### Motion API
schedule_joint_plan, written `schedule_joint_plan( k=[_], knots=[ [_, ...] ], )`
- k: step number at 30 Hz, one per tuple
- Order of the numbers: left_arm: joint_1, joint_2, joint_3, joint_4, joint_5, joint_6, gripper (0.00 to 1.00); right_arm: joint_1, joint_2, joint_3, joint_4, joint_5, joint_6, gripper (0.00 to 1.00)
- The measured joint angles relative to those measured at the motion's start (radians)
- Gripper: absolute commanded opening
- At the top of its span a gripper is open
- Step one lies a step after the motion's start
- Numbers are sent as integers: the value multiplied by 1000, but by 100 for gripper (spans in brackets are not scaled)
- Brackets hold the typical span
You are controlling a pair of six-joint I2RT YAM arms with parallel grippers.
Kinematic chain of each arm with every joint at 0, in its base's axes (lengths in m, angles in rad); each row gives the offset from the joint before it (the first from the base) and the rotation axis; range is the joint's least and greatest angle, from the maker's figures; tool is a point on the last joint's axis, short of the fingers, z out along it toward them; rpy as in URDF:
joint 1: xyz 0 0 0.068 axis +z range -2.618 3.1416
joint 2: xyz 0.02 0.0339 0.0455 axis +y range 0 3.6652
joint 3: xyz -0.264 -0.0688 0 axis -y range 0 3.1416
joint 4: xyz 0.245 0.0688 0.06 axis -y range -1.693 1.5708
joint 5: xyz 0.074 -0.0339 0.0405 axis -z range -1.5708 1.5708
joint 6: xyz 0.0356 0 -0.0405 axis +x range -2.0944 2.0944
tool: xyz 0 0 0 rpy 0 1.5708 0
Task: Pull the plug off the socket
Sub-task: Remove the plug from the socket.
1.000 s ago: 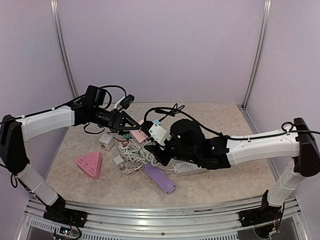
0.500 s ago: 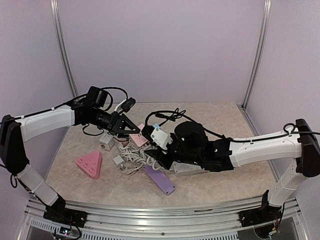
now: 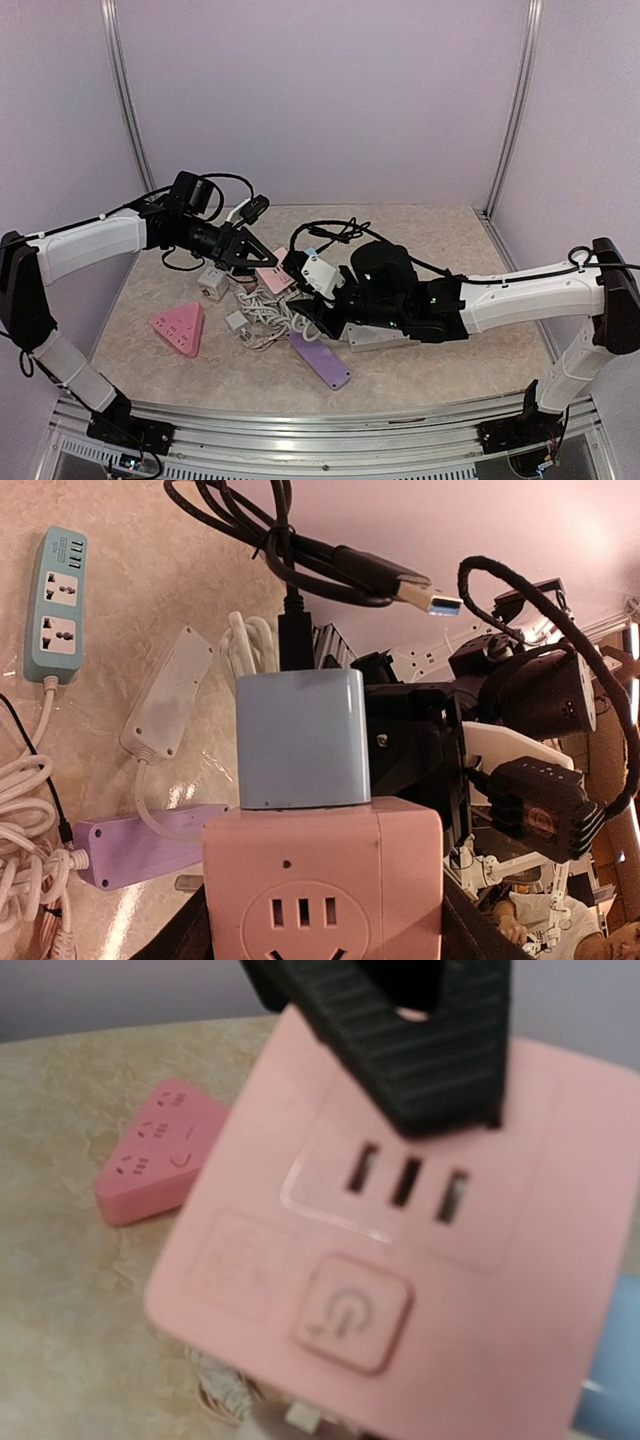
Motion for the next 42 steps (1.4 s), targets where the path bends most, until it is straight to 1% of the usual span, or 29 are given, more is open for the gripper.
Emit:
schedule_joint_plan(
  k=[13,16,20,27,33,42],
  knots=[
    [14,-25,-1,16,8,-41,0,-5,-6,0,36,-18,0,5],
    [14,-25,-1,16,8,-40,0,-5,-5,2,32,-16,-4,4],
    [15,-26,-2,33,6,-41,0,3,-3,19,7,19,-4,3],
    [28,-48,-39,124,-10,-76,0,13,19,39,14,90,37,2],
    [37,-49,-53,166,-11,-92,0,14,33,41,33,110,79,3],
    [37,-49,-53,175,-9,-90,0,14,33,40,37,112,82,2]
  ],
)
